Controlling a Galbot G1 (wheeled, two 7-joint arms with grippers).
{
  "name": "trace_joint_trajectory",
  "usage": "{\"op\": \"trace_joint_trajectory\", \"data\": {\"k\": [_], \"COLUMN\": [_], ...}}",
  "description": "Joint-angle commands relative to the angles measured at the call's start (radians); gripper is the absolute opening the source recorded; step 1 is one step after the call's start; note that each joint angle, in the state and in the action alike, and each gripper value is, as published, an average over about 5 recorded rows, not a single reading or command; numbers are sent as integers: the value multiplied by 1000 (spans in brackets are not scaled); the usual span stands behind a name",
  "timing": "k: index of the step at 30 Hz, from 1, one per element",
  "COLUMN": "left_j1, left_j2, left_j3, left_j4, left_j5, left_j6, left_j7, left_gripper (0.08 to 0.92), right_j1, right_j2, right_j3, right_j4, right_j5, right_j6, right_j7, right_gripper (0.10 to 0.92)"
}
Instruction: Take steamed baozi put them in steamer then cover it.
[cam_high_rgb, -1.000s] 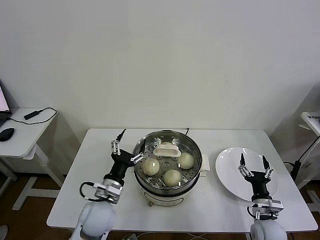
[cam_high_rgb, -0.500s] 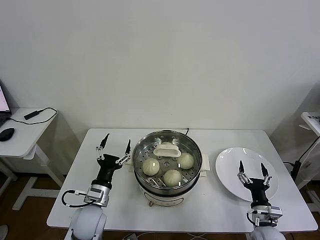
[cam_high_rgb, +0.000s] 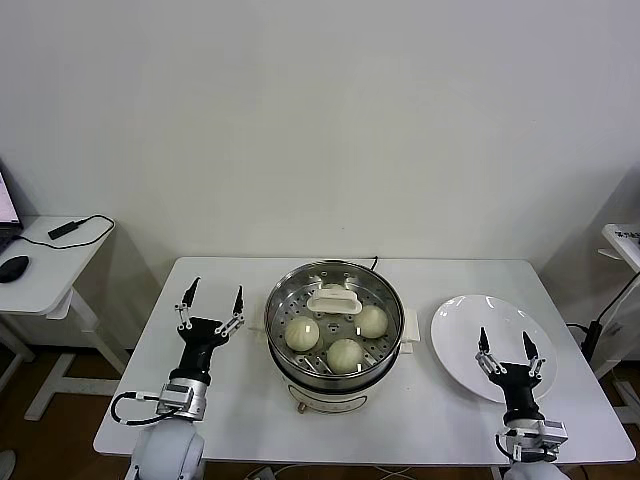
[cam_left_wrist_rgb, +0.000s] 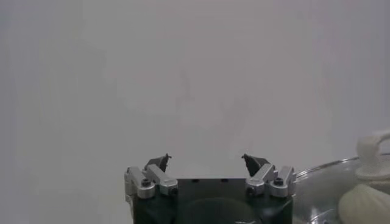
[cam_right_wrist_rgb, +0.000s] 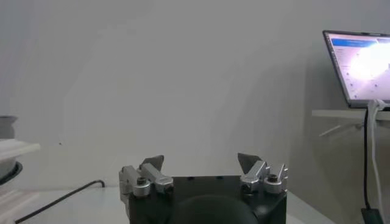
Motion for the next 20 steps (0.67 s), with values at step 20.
{"op": "trace_joint_trajectory", "data": {"k": [20], "left_j1": [16], "left_j2": [4], "left_j3": [-17], "left_j4": [22], "left_j5": [21], "left_j6": [-12], "left_j7": [-20], "left_gripper": [823], "right_j1": [-35], "right_j2": [4], "right_j3": [11], "right_j4": [11], "right_j5": [-13], "right_j6": [25], "right_j7": [-2], "right_gripper": [823]}}
